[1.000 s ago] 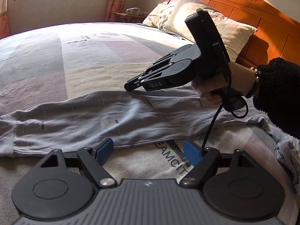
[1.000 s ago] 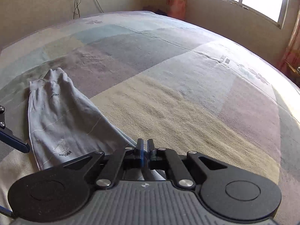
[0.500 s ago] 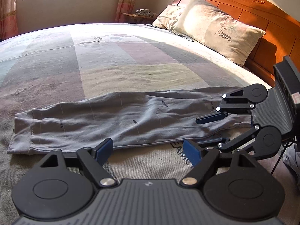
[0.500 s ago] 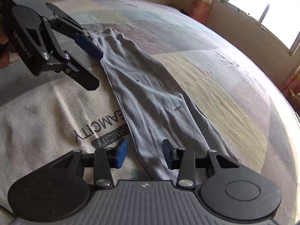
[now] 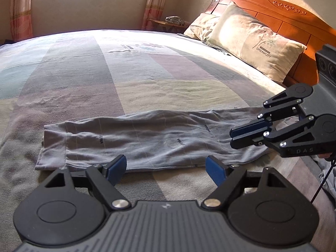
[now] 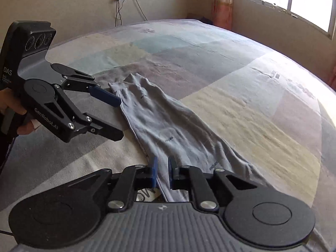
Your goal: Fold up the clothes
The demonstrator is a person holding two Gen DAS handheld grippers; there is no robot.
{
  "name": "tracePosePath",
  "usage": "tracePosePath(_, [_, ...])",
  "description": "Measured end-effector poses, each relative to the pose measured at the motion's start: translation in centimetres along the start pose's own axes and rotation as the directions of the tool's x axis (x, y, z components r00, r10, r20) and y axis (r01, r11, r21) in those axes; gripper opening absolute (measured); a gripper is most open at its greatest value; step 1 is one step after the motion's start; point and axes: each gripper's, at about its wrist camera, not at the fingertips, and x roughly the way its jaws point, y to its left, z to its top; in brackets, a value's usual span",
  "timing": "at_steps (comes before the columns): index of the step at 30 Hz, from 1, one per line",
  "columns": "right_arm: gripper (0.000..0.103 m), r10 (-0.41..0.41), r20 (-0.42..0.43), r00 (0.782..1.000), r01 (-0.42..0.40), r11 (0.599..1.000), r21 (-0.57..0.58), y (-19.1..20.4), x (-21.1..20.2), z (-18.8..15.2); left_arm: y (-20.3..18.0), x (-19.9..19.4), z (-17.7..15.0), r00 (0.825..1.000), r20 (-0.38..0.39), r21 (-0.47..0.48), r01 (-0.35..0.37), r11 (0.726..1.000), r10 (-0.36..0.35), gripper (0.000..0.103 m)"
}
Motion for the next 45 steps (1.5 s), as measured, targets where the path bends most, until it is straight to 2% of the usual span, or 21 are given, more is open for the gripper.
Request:
tracePosePath(3, [0.02, -0.009, 0.039, 0.999, 0.011, 0.998, -0.064, -0.1, 2.0, 3.4, 1.8, -0.8, -0.2, 1.0, 0.01, -0.043, -0.021, 0.999, 0.022, 0.083])
tracePosePath(8, [0.022, -0.023, 0.054, 0.998, 0.029, 0.995, -0.099, -1.1, 7.2, 7.7, 3.7, -1.4, -0.4, 0.999, 0.018, -0.092, -0.048, 0.995, 0.049, 0.083])
tracePosePath(10, [0.028, -0.004, 0.03, 1.0, 0.007, 0.994, -0.107, -1.5, 9.7, 8.7, 4.0, -1.3, -0.5, 0.998, 0.012, -0.095, -0.055, 0.994, 0.056, 0.083])
tracePosePath(12, [0.043, 0.017, 0.027, 0.999, -0.015, 0.995, -0.096, -1.7, 11.5, 9.1, 4.1, -1.4, -0.5, 0.998, 0.011, -0.095, -0.062, 0.994, 0.063, 0.083])
tracePosePath(13, [0.044, 0.028, 0.025, 0.999, -0.026, 0.996, -0.09, -1.9, 12.4, 9.3, 4.1, -1.4, -0.5, 0.998, 0.014, -0.096, -0.061, 0.994, 0.063, 0.083])
tracePosePath(17, [0.044, 0.075, 0.029, 0.997, -0.073, 0.995, -0.065, -2.2, 15.4, 10.0, 4.3, -1.6, -0.6, 0.998, 0.019, -0.1, -0.064, 0.993, 0.066, 0.083])
tracePosePath(22, [0.044, 0.178, 0.054, 0.982, -0.178, 0.984, -0.01, -1.5, 18.0, 11.7, 5.0, -1.8, -0.7, 0.996, 0.017, -0.119, -0.085, 0.989, 0.087, 0.083])
tracePosePath(26, [0.045, 0.191, 0.007, 0.982, -0.19, 0.981, -0.026, -0.1, 20.5, 12.5, 5.6, -2.1, -0.7, 0.995, 0.023, -0.138, -0.093, 0.986, 0.097, 0.083])
tracePosePath(27, [0.038, 0.196, 0.01, 0.981, -0.195, 0.98, -0.034, 0.2, 20.5, 12.7, 5.7, -2.1, -0.7, 0.995, 0.025, -0.141, -0.094, 0.985, 0.099, 0.083])
tracePosePath(29, [0.007, 0.206, 0.017, 0.978, -0.205, 0.978, -0.05, 0.9, 20.5, 13.0, 5.8, -2.2, -0.7, 0.995, 0.029, -0.148, -0.092, 0.985, 0.097, 0.083])
tracePosePath(34, [0.011, 0.121, 0.099, 0.988, -0.121, 0.993, 0.003, 0.5, 19.7, 13.4, 5.4, -2.3, -0.7, 0.994, 0.03, -0.142, -0.097, 0.985, 0.102, 0.083])
tracePosePath(38, [0.02, 0.149, 0.096, 0.984, -0.152, 0.988, 0.031, -0.9, 16.7, 12.2, 5.6, -2.5, -0.7, 0.994, 0.038, -0.152, -0.094, 0.984, 0.1, 0.083])
tracePosePath(44, [0.021, 0.182, 0.08, 0.98, -0.184, 0.983, 0.012, -1.2, 11.4, 8.7, 5.8, -3.2, -0.5, 0.992, 0.061, -0.172, -0.097, 0.98, 0.109, 0.083])
tracePosePath(45, [0.026, 0.188, 0.077, 0.979, -0.189, 0.982, 0.009, -1.2, 10.5, 8.1, 5.9, -3.3, -0.5, 0.992, 0.063, -0.172, -0.095, 0.981, 0.107, 0.083])
